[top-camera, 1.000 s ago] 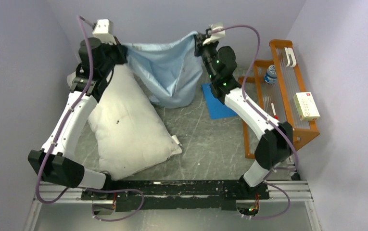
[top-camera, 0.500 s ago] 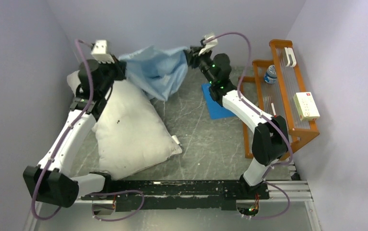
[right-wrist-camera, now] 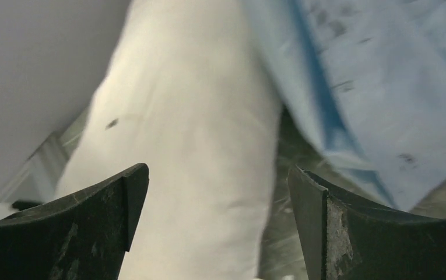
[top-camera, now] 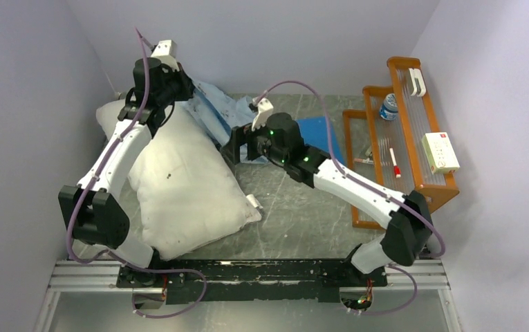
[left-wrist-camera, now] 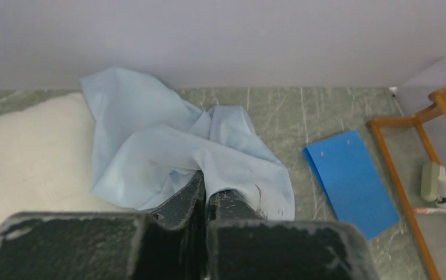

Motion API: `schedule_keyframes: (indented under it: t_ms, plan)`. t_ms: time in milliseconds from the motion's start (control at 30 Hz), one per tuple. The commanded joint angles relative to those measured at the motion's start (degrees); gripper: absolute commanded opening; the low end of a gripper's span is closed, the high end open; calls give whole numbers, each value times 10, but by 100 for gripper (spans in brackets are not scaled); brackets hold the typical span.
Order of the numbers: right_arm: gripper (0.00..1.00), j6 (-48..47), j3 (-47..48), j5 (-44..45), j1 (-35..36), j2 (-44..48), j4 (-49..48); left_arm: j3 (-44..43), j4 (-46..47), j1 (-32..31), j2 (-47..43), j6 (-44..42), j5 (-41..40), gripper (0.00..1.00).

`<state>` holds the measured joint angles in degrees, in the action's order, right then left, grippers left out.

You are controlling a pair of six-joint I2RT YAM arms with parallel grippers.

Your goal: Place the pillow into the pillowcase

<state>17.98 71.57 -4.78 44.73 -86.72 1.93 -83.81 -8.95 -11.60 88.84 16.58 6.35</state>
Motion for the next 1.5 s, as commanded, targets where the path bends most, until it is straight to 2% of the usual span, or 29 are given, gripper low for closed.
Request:
schedule_keyframes:
  t_ms: [0,67,233,467,500,533,567,600,633,767,900,1033,1100,1133,1167,1200,1233,1267,1367,1467]
  plan:
    - [95,46,-32,-13,54,24,-15,-46,6,18,21,24,32,5]
    - [100,40,-29,29,84,5,-17,-60,4,20,29,26,39,5]
    - [100,27,-3,117,138,-73,-38,-55,14,20,23,35,41,5]
    - [98,-15,83,95,177,-229,-44,-62,1,21,28,32,32,5]
    - [90,-22,97,74,178,-249,-31,-65,-1,21,29,29,31,5]
    - [74,-30,108,46,178,-261,-23,-68,-3,22,31,27,28,5]
    - [46,-37,113,35,178,-264,-6,-70,-5,23,32,23,24,5]
    - [10,-48,112,44,178,-251,8,-72,-7,24,32,20,19,5]
    - [0,-63,106,46,176,-230,18,-73,-9,25,33,19,10,5]
    - [0,-108,90,46,158,-83,144,-72,-1,32,32,16,-7,5]
    - [0,-78,35,29,120,40,293,-72,6,33,36,14,-14,5]
    - [0,-3,-26,113,98,139,435,-60,15,34,38,17,-25,5]
    - [0,28,-21,148,95,179,487,-55,19,35,39,17,-36,5]
    - [0,38,-11,153,95,194,504,-55,17,35,40,17,-42,5]
    - [21,43,3,152,95,206,511,-56,16,36,41,18,-45,5]
    - [51,45,17,150,95,216,508,-56,17,36,43,17,-43,5]
    - [72,42,29,138,95,223,493,-55,18,36,44,14,-39,5]
    - [87,39,35,131,96,228,464,-55,18,36,45,12,-36,5]
    - [99,17,37,108,98,205,343,-50,11,37,46,9,-34,5]
    - [100,-11,43,122,105,145,247,-32,10,40,39,11,-28,5]
